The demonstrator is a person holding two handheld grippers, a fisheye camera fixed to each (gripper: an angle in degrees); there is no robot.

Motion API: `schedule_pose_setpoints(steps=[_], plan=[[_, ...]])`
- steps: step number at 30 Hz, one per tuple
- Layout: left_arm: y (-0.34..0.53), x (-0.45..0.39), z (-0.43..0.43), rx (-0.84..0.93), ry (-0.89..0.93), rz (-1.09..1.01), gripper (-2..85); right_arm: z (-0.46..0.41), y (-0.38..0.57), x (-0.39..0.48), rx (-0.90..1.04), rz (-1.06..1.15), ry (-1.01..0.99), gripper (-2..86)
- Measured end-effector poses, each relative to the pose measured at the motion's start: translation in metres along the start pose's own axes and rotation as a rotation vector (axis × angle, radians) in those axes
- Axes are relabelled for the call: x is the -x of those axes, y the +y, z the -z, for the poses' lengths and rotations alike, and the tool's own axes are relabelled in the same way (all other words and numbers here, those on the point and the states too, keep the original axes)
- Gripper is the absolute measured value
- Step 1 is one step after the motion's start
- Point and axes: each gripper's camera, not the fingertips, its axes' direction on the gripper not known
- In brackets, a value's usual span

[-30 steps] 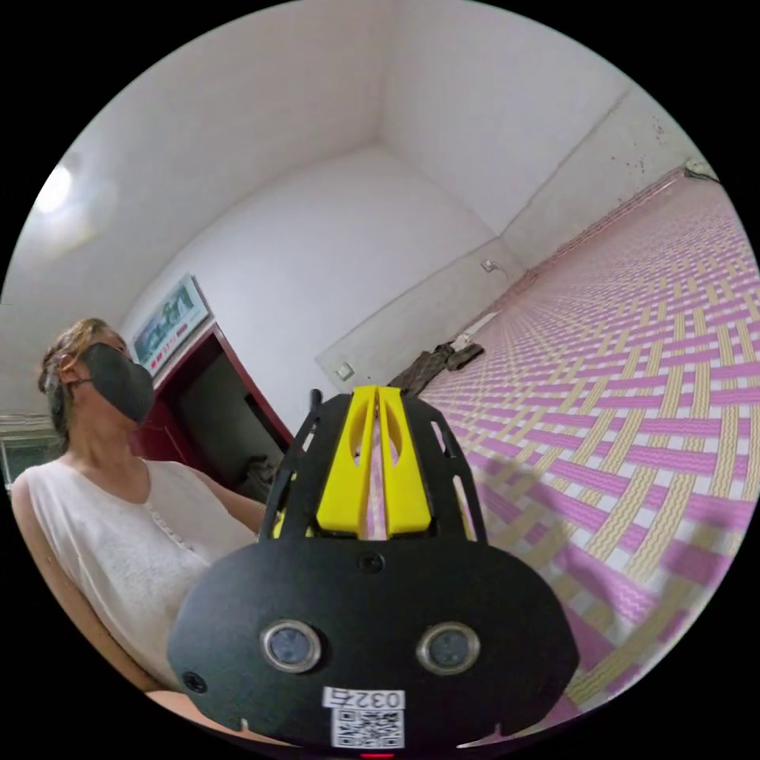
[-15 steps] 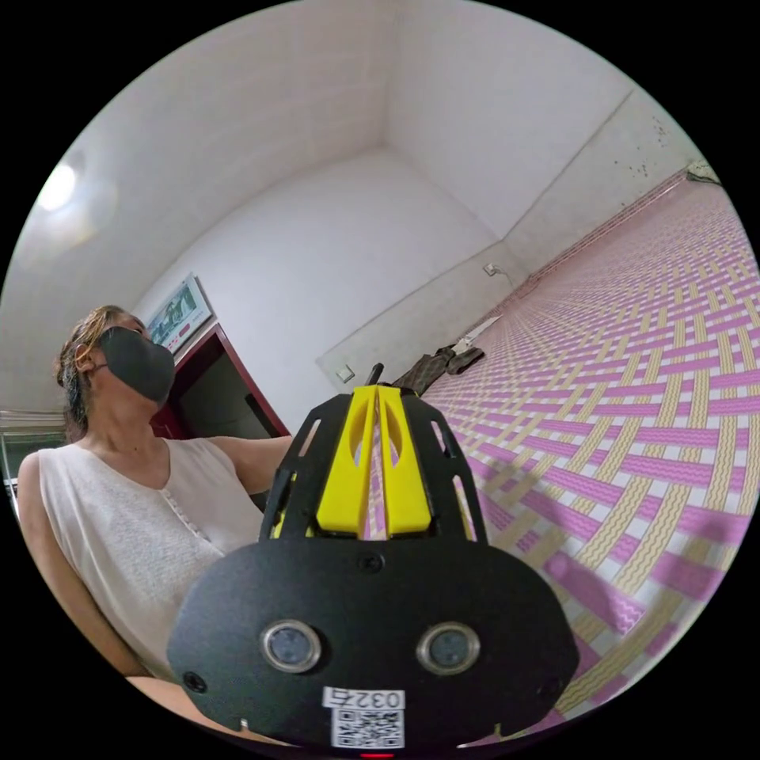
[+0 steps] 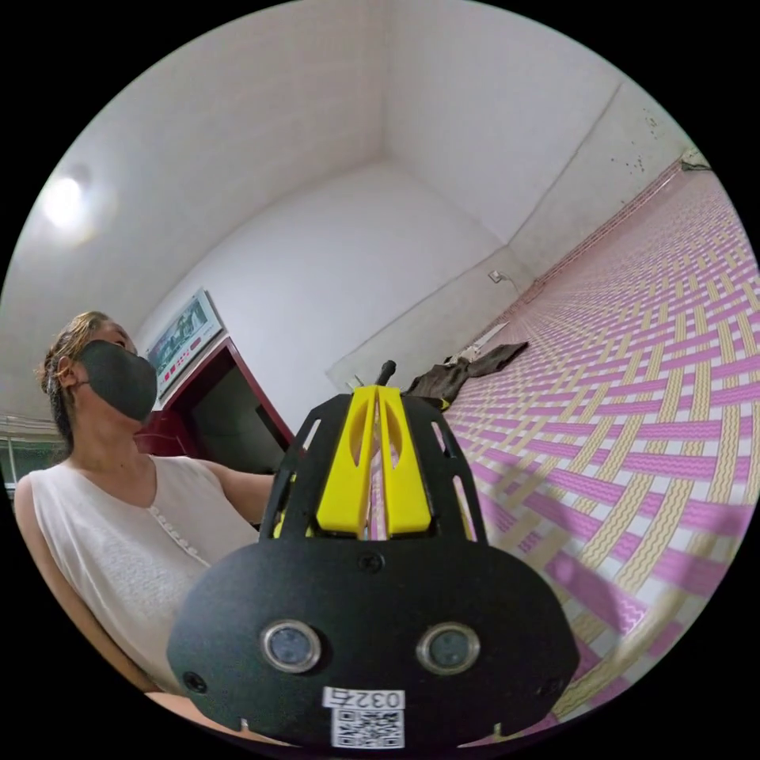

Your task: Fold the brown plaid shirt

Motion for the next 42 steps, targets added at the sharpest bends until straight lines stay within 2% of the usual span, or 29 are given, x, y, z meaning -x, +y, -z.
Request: schedule_pose_setpoints(steps=[7,9,13,15,16,18,20,24,26,28,30,33,38,42], plan=[[0.013,-0.169,0.012,0.027,0.425,-0.397,0.4,-0.003,0.002,0.008,-0.180,-0.005,-0.022,-1.0],[0.021,-0.224,0.016,0.073,0.571,-0.539,0.7,0.002,0.008,0.022,-0.264,0.029,0.014,-1.0],[0.044,-0.278,0.024,0.167,0.775,-0.765,1.0,0.028,0.016,0.056,-0.364,0.034,0.107,-1.0],[0.066,-0.296,0.033,0.258,0.909,-0.998,1.0,0.056,0.013,0.077,-0.402,0.003,0.274,-0.9],[0.071,-0.298,0.033,0.284,0.937,-1.038,0.9,0.061,0.011,0.081,-0.395,-0.006,0.330,-0.9],[0.088,-0.293,0.039,0.352,1.003,-1.169,0.7,0.070,-0.007,0.089,-0.289,-0.067,0.552,-0.5],[0.098,-0.278,0.049,0.361,1.019,-1.213,0.3,0.064,-0.022,0.088,-0.164,-0.115,0.703,0.3],[0.123,-0.196,0.102,0.264,1.119,-1.184,0.6,0.037,-0.065,0.081,0.093,-0.064,0.959,7.0],[0.133,-0.146,0.129,0.179,1.143,-1.126,0.4,0.028,-0.089,0.071,0.204,-0.092,1.040,9.5],[0.138,-0.092,0.151,0.086,1.179,-1.035,-0.4,0.014,-0.110,0.064,0.347,-0.081,1.030,10.6],[0.144,-0.021,0.165,-0.031,1.157,-0.862,-1.3,-0.016,-0.124,0.055,0.564,0.003,1.135,11.3],[0.150,0.047,0.152,-0.104,1.063,-0.582,-1.5,-0.044,-0.129,0.039,0.775,0.069,1.214,12.4],[0.161,0.093,0.104,-0.083,0.926,-0.226,-1.3,-0.049,-0.145,0.026,0.870,0.090,1.246,10.2],[0.173,0.084,0.092,-0.129,1.088,-0.208,-0.6,-0.024,-0.169,0.013,0.871,-0.042,1.159,0.4]])
